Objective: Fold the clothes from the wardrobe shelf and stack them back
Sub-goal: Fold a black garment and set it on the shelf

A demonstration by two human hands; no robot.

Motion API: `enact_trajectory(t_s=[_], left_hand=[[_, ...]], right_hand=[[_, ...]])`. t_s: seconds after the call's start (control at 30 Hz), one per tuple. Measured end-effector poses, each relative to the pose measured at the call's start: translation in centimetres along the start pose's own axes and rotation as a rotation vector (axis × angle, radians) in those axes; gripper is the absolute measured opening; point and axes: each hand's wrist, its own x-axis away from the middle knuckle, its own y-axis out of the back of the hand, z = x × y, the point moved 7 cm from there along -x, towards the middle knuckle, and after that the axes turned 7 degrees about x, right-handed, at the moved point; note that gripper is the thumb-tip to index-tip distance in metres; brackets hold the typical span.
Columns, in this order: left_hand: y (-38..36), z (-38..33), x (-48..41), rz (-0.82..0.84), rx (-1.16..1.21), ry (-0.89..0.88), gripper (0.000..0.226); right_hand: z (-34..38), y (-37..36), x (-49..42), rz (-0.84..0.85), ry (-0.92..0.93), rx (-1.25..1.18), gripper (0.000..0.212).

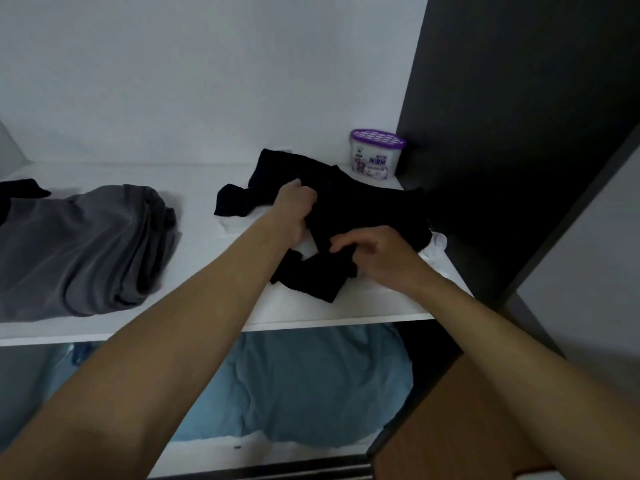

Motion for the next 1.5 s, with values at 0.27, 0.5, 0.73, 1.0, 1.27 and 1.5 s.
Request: enact_trajectory(t_s=[0.27, 0.5, 0.73, 1.0, 1.27, 1.5], left_hand=[[-0.7, -0.3, 5.6, 0.575, -0.181, -0.013, 0.052], [6.7, 1.1, 5.8, 0.209, -0.369, 0.121, 0.033], [3.9, 1.8, 7.2, 0.218, 0.130, 0.152, 0.056], [6.2, 0.4, 13.5, 0.055, 0.053, -0.113, 0.017], [14.5, 2.1, 24.4, 0.097, -0.148, -0.063, 0.013], [21.8, 8.2, 32.6, 0.069, -0.169, 0.118, 0.035]], right_hand=[[-3.0, -0.7, -2.8, 0.109, -0.666, -1.079, 0.062], [-1.3, -1.6, -3.2, -0.186, -0.537, -0.978, 0.026], [3.8, -1.6, 1.5, 0.023, -0.163, -0.299, 0.025], [4.4, -1.9, 9.3, -0.023, -0.303, -0.255, 0.021], [12.7, -6.2, 16.5, -0.196, -0.188, -0.438, 0.075], [16.6, -18.5, 24.4, 0.162, -0.292, -0.274, 0.041]])
